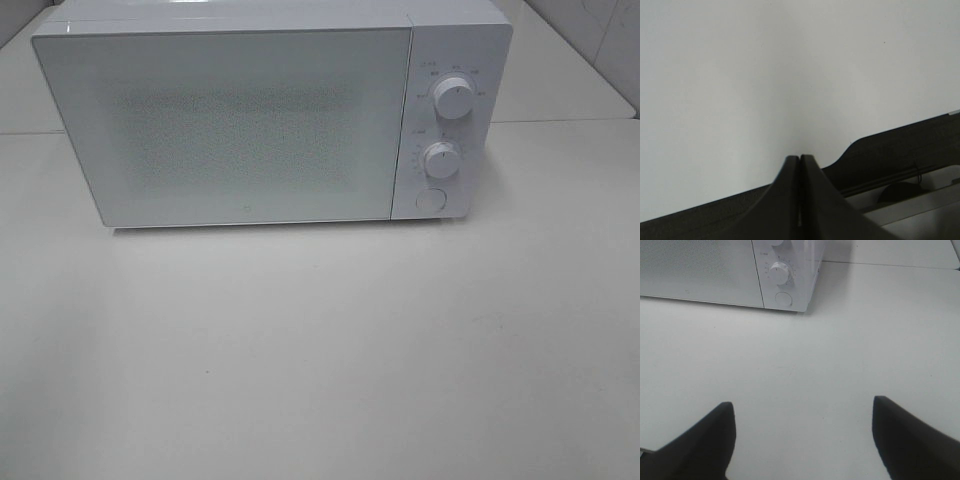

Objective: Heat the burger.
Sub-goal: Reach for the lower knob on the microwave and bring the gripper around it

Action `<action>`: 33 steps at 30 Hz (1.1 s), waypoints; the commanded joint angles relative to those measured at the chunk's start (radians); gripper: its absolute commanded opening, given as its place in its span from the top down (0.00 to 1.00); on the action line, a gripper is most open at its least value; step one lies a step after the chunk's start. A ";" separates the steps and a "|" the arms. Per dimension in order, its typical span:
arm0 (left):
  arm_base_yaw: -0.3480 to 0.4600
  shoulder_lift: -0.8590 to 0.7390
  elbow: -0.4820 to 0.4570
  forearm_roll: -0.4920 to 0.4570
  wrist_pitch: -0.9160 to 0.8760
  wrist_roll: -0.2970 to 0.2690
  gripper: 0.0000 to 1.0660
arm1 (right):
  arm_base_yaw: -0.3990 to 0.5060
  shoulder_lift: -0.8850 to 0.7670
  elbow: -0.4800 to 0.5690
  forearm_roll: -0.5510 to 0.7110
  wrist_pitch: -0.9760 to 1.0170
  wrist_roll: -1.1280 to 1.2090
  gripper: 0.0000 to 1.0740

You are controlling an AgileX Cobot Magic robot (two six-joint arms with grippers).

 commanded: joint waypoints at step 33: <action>0.003 -0.540 0.171 -0.003 -0.181 0.038 1.00 | -0.004 -0.023 0.002 -0.003 -0.013 -0.012 0.33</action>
